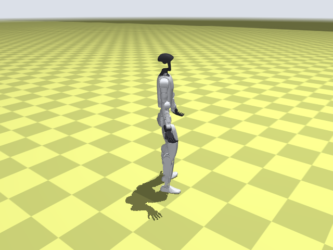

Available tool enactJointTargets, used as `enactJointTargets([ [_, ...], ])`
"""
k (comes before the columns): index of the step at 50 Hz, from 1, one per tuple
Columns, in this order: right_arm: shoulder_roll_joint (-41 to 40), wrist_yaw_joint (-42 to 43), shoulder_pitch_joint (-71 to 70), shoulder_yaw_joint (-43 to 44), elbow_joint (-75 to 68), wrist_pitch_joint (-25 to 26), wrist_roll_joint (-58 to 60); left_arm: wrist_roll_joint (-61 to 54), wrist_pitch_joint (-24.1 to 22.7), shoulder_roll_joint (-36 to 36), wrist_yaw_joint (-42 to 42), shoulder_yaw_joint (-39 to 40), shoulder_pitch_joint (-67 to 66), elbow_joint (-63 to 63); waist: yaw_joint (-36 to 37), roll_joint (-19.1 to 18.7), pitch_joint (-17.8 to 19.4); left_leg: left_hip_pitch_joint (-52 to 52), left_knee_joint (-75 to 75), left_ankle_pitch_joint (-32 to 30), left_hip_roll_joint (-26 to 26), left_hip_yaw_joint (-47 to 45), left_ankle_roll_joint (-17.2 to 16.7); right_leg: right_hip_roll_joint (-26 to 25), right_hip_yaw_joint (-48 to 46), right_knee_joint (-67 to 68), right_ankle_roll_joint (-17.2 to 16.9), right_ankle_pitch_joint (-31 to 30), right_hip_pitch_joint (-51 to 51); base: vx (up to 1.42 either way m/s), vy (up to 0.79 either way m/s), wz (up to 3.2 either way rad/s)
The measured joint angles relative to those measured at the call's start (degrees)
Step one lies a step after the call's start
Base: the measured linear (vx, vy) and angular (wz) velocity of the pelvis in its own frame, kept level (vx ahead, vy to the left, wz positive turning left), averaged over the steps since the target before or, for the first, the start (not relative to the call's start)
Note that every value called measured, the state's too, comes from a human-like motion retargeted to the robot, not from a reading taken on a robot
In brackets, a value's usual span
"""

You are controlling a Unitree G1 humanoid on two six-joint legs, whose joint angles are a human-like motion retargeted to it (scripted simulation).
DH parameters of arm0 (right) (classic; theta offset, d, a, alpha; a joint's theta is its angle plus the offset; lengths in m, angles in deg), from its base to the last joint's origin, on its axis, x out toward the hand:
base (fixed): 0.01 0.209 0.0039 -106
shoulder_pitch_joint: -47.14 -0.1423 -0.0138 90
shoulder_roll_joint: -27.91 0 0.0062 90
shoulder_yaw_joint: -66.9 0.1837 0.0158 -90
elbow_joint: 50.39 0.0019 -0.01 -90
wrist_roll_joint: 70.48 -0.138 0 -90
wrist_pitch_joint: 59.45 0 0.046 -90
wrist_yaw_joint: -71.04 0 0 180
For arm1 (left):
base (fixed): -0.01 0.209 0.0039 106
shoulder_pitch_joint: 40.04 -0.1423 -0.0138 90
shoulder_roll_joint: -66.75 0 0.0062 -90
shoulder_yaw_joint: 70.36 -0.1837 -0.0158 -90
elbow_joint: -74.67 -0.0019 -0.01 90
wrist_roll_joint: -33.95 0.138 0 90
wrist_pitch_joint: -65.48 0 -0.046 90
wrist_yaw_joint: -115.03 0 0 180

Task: Kungfu

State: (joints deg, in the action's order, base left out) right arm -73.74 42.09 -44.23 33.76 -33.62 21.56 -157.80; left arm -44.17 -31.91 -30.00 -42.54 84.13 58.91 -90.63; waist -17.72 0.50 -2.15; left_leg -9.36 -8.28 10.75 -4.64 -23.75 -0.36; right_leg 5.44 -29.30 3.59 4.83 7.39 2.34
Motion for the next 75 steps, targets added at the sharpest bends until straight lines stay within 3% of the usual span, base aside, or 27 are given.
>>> enactJointTargets([
  [3,0.7,-0.1,0.7,-0.9,-1.1,0.4,2.3,1.1,0.3,0.1,0.8,-0.8,-1.0,0.7,0.9,-0.4,0.1,0.5,0.8,-2.3,-0.9,-0.2,-1.7,-0.9,1.2,0.2,0.1,-0.5,0.3,-0.03,-0.02,-0.34],
  [6,1.4,0.5,1.3,-3.0,-2.0,0.3,5.4,4.9,-0.5,0.4,0.0,-2.7,-2.9,0.6,0.6,-1.0,0.4,0.6,1.0,0.3,-1.2,0.3,-3.6,-1.5,1.1,0.1,0.0,0.9,0.2,-0.01,0.0,-0.07],
  [8,2.2,1.4,2.2,-5.4,-3.1,0.1,9.6,11.8,-1.2,1.4,-1.4,-5.0,-4.6,-0.3,0.3,-1.6,0.8,0.3,0.3,3.6,-1.7,1.4,-6.0,-2.6,1.7,0.7,0.1,5.0,0.4,0.0,0.0,0.0],
  [10,3.1,3.9,3.5,-9.1,-4.7,-0.3,18.5,24.7,-2.7,3.1,-2.9,-9.6,-7.1,-1.7,-0.2,-1.6,0.9,-1.6,-1.3,5.8,-0.7,7.8,-7.7,-4.4,9.3,1.8,-0.6,9.3,1.9,-0.05,-0.06,0.34],
  [14,6.1,16.0,7.9,-24.3,-6.1,-3.9,59.8,72.6,-8.2,9.9,-8.6,-27.0,-15.2,-2.3,-1.1,-1.7,2.0,-5.9,-4.6,7.2,4.1,23.3,-8.1,-9.4,27.7,4.4,1.8,10.9,5.8,-0.03,-0.08,0.21],
  [17,12.0,19.2,8.9,-38.8,-6.5,-7.0,107.6,120.1,-11.2,19.2,-12.5,-43.4,-19.8,0.9,1.3,-0.8,3.7,-4.6,-5.0,2.7,3.8,20.9,-9.1,-6.8,21.1,2.2,-0.3,2.4,3.9,-0.08,0.01,-0.75],
  [20,16.9,20.6,8.1,-51.1,-2.6,1.7,154.9,164.2,-6.8,26.2,-15.7,-57.6,-20.9,7.7,1.4,-1.3,3.9,-3.5,-4.5,-4.5,1.0,16.3,-9.4,-6.8,17.4,0.4,0.2,-0.3,2.4,0.03,-0.02,-0.36],
  [23,18.4,29.0,6.2,-59.8,-0.9,1.8,178.4,178.3,-5.3,27.6,-22.6,-67.9,-20.3,8.2,-0.3,-0.8,3.6,-3.6,-5.7,-3.8,2.4,16.4,-6.8,-6.2,17.1,-0.9,1.0,-1.2,1.0,0.08,0.02,0.08],
  [25,17.5,36.3,6.0,-60.3,-1.3,1.9,183.0,177.3,-5.9,25.7,-24.0,-67.6,-20.4,6.7,-0.7,-0.5,3.8,-3.2,-6.0,-3.1,2.4,15.8,-6.3,-5.5,16.8,-1.5,0.8,-1.2,0.2,0.05,0.06,0.16],
  [27,15.7,37.8,7.4,-57.5,-2.1,1.4,178.3,172.7,-6.6,22.6,-20.3,-62.7,-20.8,5.0,0.1,-0.2,3.4,-3.1,-6.8,-1.8,2.8,15.5,-6.6,-5.0,16.3,-1.9,0.9,-1.0,-0.2,0.13,0.03,0.15],
  [31,12.0,29.5,9.7,-51.4,-4.7,1.9,157.9,156.9,-7.6,18.7,-12.5,-57.9,-19.9,2.6,2.6,0.4,2.1,-4.0,-8.3,-1.9,3.6,16.4,-7.2,-4.2,15.5,-1.3,0.2,-0.5,-0.3,0.17,0.05,0.09],
  [33,10.9,25.3,10.6,-49.0,-5.4,2.0,149.1,152.4,-8.6,17.9,-11.7,-57.5,-19.2,2.2,3.0,0.0,1.9,-3.4,-6.9,-3.6,3.8,17.6,-7.2,-4.0,14.1,0.7,-1.9,-0.2,0.2,0.1,0.08,0.27],
  [35,10.5,22.7,10.9,-47.0,-5.6,1.3,143.0,151.8,-8.7,17.0,-11.6,-56.7,-18.4,2.1,2.8,-0.8,1.6,-3.2,-5.1,-4.0,3.6,18.1,-6.0,-2.7,12.5,6.2,-8.2,-2.3,3.2,0.11,0.19,0.12],
  [37,10.8,22.4,9.8,-47.6,-5.3,0.2,140.2,152.5,-8.6,16.6,-12.3,-56.6,-18.2,2.6,2.2,-2.4,2.0,-3.3,-3.7,-3.1,1.6,17.0,-3.7,-3.4,12.7,17.3,-17.3,-13.1,10.9,-0.08,-0.02,-0.64],
  [38,11.1,22.5,8.2,-48.4,-4.9,-0.2,139.7,152.6,-8.6,16.9,-12.8,-56.8,-17.8,2.9,2.3,-4.4,2.8,-4.8,-4.3,-2.5,-2.3,16.5,-3.2,-6.1,10.1,24.8,-19.2,-19.4,17.6,-0.26,-0.37,-1.11],
  [40,12.0,23.0,6.5,-48.8,-4.3,-0.5,140.6,152.5,-8.5,16.8,-13.5,-57.8,-17.2,3.1,1.2,-7.2,3.7,-5.5,-4.1,-2.2,-4.7,16.3,-2.3,-8.0,5.7,36.0,-19.8,-26.4,26.7,-0.21,-0.28,-0.66],
  [43,11.5,26.2,5.5,-48.3,-3.6,1.2,143.1,155.1,-6.6,15.5,-13.5,-56.2,-17.1,1.9,-1.1,-13.0,5.1,-5.5,-2.7,-2.6,-7.5,18.0,-0.6,-8.7,3.7,59.0,-19.8,-17.2,40.2,0.02,0.32,-0.07],
  [47,10.2,29.0,7.6,-46.8,-3.3,-2.0,142.5,153.5,-5.8,12.7,-14.1,-55.8,-18.7,0.8,-2.9,-19.7,5.1,-7.3,-2.7,-2.6,-10.5,21.4,1.4,-4.6,-2.3,79.8,-19.8,-5.5,50.1,0.21,0.34,0.29],
  [53,8.5,31.6,10.1,-44.9,-3.3,-2.5,140.1,147.5,-5.4,10.1,-14.6,-54.4,-20.0,-0.7,-4.2,-21.4,3.7,-7.1,-1.6,-1.8,-10.9,22.4,0.8,-5.3,-3.9,91.7,-18.2,4.8,56.5,0.15,0.01,0.14],
  [58,7.2,34.2,11.1,-43.2,-1.9,-3.5,136.2,146.4,-3.4,6.9,-18.5,-50.5,-19.6,-4.1,-3.1,-18.6,1.9,-6.0,-2.7,-0.5,-8.7,19.5,-0.7,-6.1,-1.6,87.0,-16.9,4.7,52.2,0.14,-0.08,-0.21],
  [60,6.7,35.2,12.0,-42.3,0.9,-4.6,134.8,146.5,-2.4,6.0,-20.7,-48.0,-19.6,-4.4,-3.2,-17.1,1.7,-5.3,-3.8,0.1,-7.0,18.2,-0.9,-7.1,0.9,81.4,-18.0,2.9,48.4,0.2,-0.11,-0.13],
  [65,5.1,34.4,17.0,-40.5,13.6,-9.3,127.9,142.0,-1.6,3.1,-21.4,-32.5,-21.6,5.9,-1.2,-13.8,1.2,-1.9,-5.7,-2.3,-3.8,13.0,-2.5,-16.0,12.3,51.9,-19.8,-5.1,32.6,0.21,-0.17,-0.33],
  [67,5.0,31.4,19.7,-41.4,19.3,-13.4,120.5,131.4,-4.6,2.2,-18.0,-26.3,-22.9,14.1,-3.1,-13.1,0.0,-0.5,-4.1,-9.1,-0.2,14.0,-4.8,-12.8,16.1,37.0,-19.1,-7.5,24.1,0.31,0.07,0.78],
  [70,5.2,23.8,21.8,-44.4,28.2,-19.4,105.0,107.4,-8.7,5.3,-12.7,-22.8,-22.8,27.5,-4.0,-10.0,1.6,-1.0,-8.0,-22.7,3.8,16.0,-14.2,-5.7,16.7,18.1,-13.0,-13.8,12.0,0.08,0.09,0.96],
  [72,5.9,17.1,21.0,-46.3,36.3,-19.8,91.3,87.2,-9.8,10.8,-7.6,-21.0,-16.2,36.4,-6.9,-6.8,4.7,-7.5,-17.3,-29.0,9.6,8.0,-14.6,4.3,18.4,13.6,-13.9,-18.9,9.8,-0.62,1.12,2.14],
  [73,5.8,14.1,21.1,-48.1,41.1,-18.7,84.7,76.6,-9.2,14.8,-6.0,-19.8,-12.7,40.9,-7.9,-6.2,6.5,-10.8,-22.5,-29.1,9.5,4.5,-14.6,6.3,18.4,12.7,-15.2,-16.3,9.0,-0.77,0.92,1.73],
  [75,6.2,8.2,21.0,-51.4,52.1,-15.0,73.0,57.8,-7.7,24.1,-6.1,-17.9,-2.8,48.3,-8.2,-7.2,9.4,-16.4,-30.1,-23.1,5.8,5.7,-14.6,6.0,15.0,14.5,-11.2,-6.6,8.9,-0.51,-0.09,0.63],
])
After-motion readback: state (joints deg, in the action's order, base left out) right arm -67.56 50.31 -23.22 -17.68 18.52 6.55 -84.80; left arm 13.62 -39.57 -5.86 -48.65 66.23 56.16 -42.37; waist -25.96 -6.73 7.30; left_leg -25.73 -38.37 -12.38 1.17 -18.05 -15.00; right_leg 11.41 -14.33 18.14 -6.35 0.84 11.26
